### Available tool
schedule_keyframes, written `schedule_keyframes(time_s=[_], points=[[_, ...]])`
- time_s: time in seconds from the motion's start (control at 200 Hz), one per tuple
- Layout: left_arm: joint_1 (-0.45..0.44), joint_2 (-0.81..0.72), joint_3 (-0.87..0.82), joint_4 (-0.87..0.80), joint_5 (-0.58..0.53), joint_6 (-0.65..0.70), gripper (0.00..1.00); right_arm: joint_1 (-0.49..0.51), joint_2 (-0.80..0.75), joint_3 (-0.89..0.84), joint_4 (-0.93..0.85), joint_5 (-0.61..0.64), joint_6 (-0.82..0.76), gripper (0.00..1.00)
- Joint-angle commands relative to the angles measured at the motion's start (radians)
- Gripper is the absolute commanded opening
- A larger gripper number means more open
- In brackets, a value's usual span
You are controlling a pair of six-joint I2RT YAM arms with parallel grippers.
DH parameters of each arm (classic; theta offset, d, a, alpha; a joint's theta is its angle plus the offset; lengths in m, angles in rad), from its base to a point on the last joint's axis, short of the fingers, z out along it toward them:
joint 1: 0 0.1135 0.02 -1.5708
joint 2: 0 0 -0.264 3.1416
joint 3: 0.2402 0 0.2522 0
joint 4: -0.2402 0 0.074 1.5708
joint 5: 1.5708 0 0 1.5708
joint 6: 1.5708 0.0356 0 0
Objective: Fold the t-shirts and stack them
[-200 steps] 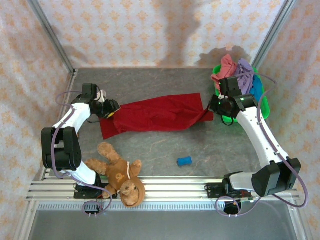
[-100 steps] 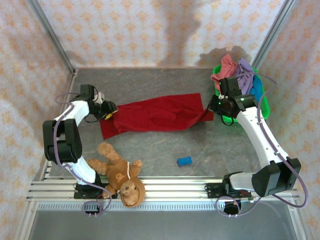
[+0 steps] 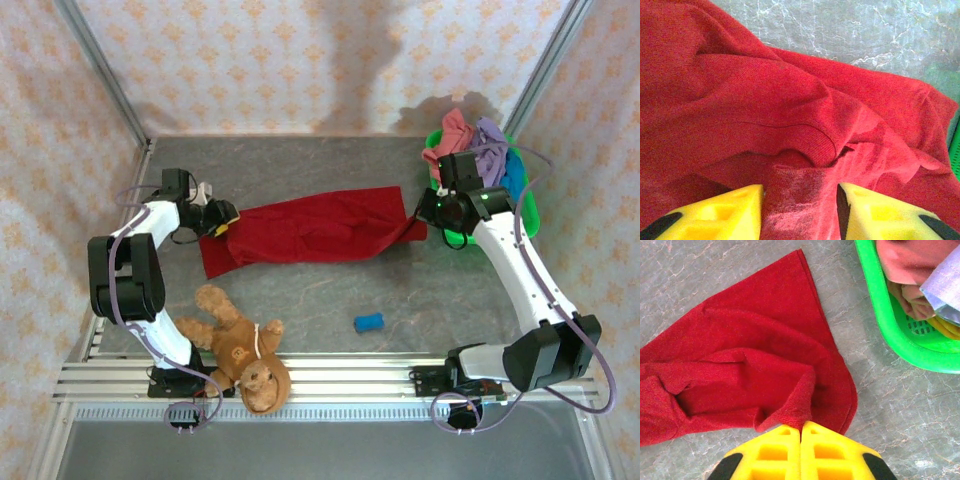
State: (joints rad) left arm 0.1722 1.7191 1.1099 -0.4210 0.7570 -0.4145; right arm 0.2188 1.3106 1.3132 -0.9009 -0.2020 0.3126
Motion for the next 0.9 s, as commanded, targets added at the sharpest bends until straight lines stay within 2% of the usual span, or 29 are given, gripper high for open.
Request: schedule_keyframes(time_s=[0.0, 0.185, 0.39, 0.571, 0.746, 0.891], points=[[0.003, -0.042, -0.001, 0.024, 0.024, -0.007, 0.41, -0.006, 0.004, 0.031, -0.009, 0.01, -0.012, 0.0], [0.003, -0.037, -0.01, 0.04, 0.028, -0.019, 0.3, -0.006, 0.003, 0.032, -0.012, 0.01, -0.016, 0.0], [0.004, -0.026, -0.018, 0.046, 0.027, -0.014, 0.25, -0.005, 0.001, 0.03, -0.012, 0.012, -0.017, 0.0], [0.004, -0.039, -0.024, 0.057, 0.028, -0.018, 0.08, -0.005, 0.001, 0.035, -0.01, 0.01, -0.016, 0.0], [0.004, -0.079, -0.01, 0.036, 0.013, -0.017, 0.0, -0.007, 0.0, 0.051, -0.009, 0.005, -0.016, 0.0], [0.003, -0.159, 0.051, -0.022, -0.017, -0.021, 0.0, -0.004, -0.005, 0.078, 0.009, -0.008, -0.008, 0.0]])
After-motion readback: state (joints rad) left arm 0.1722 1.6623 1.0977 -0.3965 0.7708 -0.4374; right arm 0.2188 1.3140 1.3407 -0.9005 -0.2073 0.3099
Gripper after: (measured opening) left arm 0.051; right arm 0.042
